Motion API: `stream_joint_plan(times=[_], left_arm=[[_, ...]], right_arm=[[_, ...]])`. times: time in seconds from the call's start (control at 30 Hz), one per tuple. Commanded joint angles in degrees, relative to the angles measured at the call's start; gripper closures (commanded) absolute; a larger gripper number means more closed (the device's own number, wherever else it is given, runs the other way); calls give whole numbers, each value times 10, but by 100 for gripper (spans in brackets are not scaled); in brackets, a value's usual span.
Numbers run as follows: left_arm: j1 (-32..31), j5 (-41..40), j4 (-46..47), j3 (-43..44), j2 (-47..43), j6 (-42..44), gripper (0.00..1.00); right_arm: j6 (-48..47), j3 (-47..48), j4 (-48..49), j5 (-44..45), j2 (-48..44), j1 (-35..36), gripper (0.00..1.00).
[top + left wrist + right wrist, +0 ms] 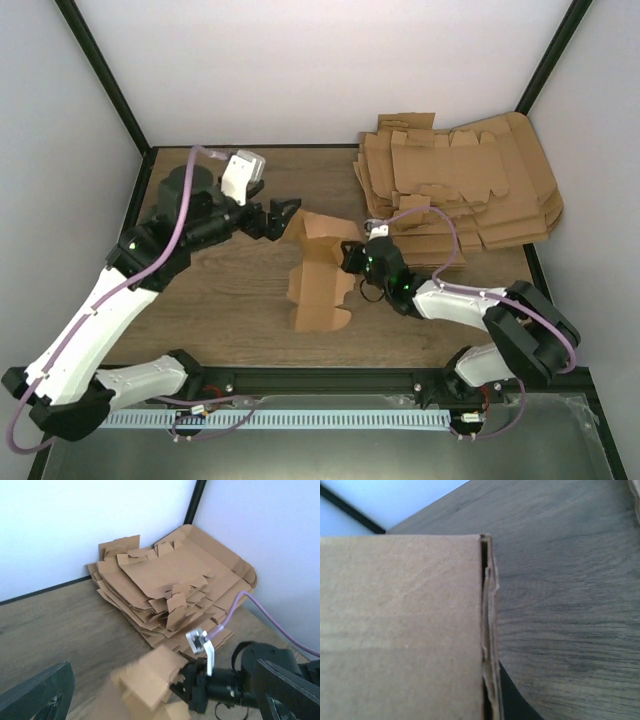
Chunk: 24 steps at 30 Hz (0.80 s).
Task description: Fold the paper box
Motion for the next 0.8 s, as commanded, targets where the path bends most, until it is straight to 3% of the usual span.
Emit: stream_joint_plan(times=[0.0,0.17,0.33,0.63,0.77], left_arm=[[2,-34,12,-47,-31,-81,0],[2,-62,66,-134,-86,-146,0],[2,-94,79,-200,-96,-152,0],[2,-150,115,-285,-74,-173,0],[2,-117,132,-279,-34,-158,0]], right_arm=[[214,65,-91,-48,29,-48,99],[335,142,-142,-48,82,-66,99],[397,167,-136,-17,90,-66,99],[406,164,-91,24,88,-66,99],[400,161,-87,26,88,-65,99]])
